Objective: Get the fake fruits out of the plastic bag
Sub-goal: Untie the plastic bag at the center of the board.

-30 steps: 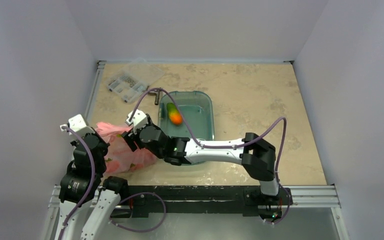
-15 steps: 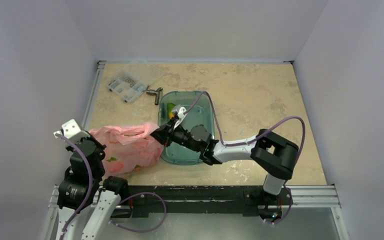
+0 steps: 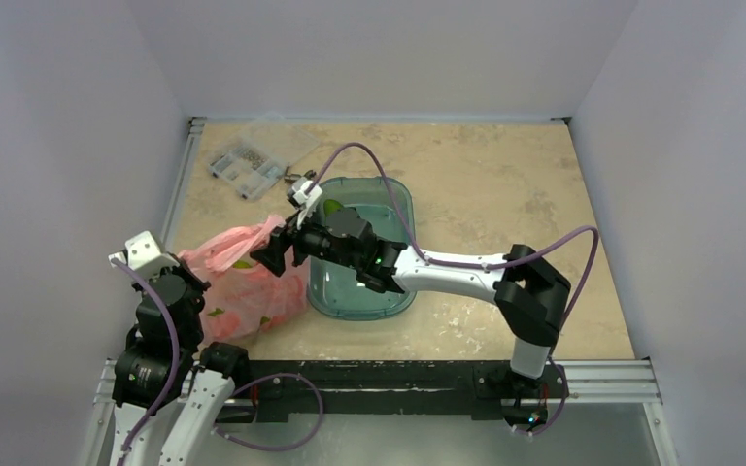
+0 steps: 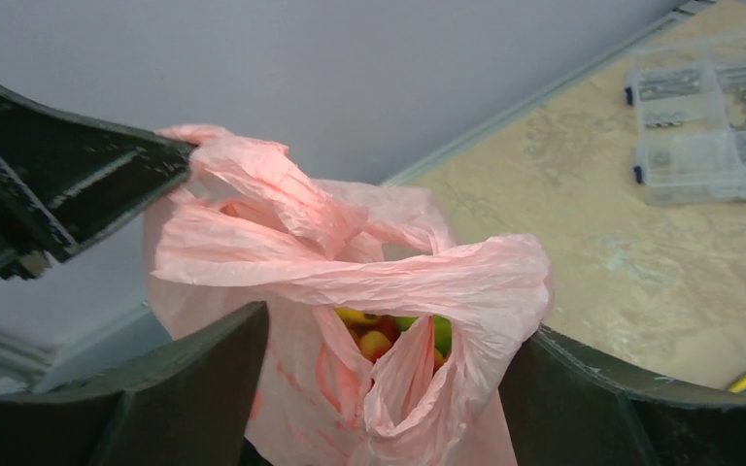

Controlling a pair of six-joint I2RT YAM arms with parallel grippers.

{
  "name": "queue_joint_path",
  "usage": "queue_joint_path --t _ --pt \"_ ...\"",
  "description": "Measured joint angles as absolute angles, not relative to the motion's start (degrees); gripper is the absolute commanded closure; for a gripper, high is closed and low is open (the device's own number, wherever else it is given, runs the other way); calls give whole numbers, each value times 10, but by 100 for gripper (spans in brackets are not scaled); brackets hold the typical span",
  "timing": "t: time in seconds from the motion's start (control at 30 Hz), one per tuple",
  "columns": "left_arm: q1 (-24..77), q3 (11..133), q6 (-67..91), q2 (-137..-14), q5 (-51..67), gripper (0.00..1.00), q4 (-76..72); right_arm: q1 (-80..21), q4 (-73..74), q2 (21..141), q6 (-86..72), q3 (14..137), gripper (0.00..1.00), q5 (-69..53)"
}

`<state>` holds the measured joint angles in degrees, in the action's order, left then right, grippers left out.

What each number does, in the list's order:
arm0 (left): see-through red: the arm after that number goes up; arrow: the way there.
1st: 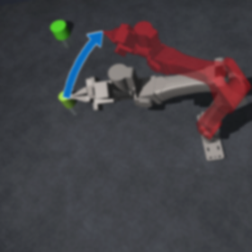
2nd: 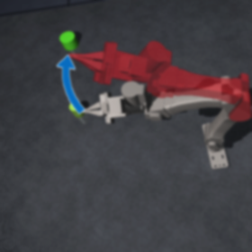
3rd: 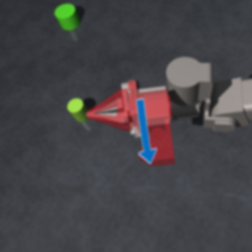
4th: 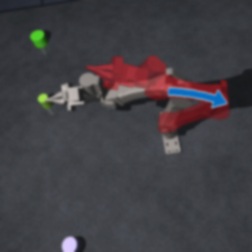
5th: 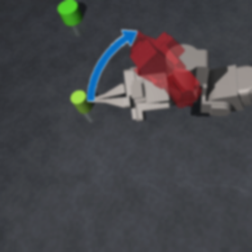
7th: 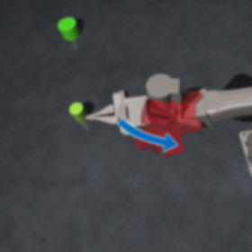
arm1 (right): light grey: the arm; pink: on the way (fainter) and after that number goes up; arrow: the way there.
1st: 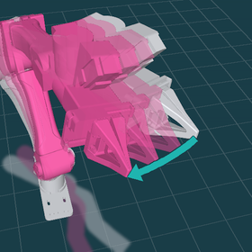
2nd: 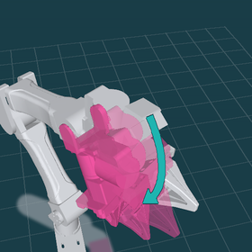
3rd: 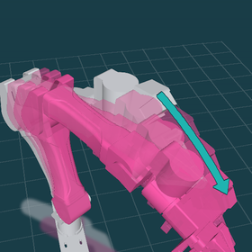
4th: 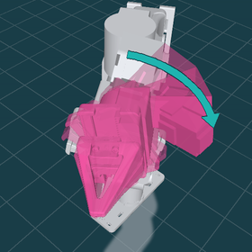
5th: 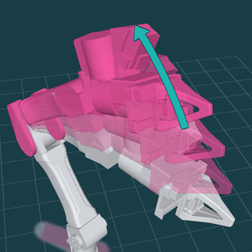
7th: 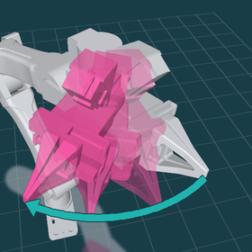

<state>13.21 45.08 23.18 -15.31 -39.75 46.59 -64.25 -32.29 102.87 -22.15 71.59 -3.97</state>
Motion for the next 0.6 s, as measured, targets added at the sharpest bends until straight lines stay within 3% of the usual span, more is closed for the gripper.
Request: queue_joint_path --t 0.23,0.47,0.53,0.6 --pt "132 451 229 -153 -377 100 459 -673 -133 1035 -84 811 7 10" --pt "132 451 229 -154 -369 100 459 -728 -59 1090 39 897 13 108" --pt "132 451 229 -154 -366 100 459 -735 -58 1103 57 898 36 138" --pt "132 451 229 -155 -363 100 458 -736 -61 1112 68 895 66 164"
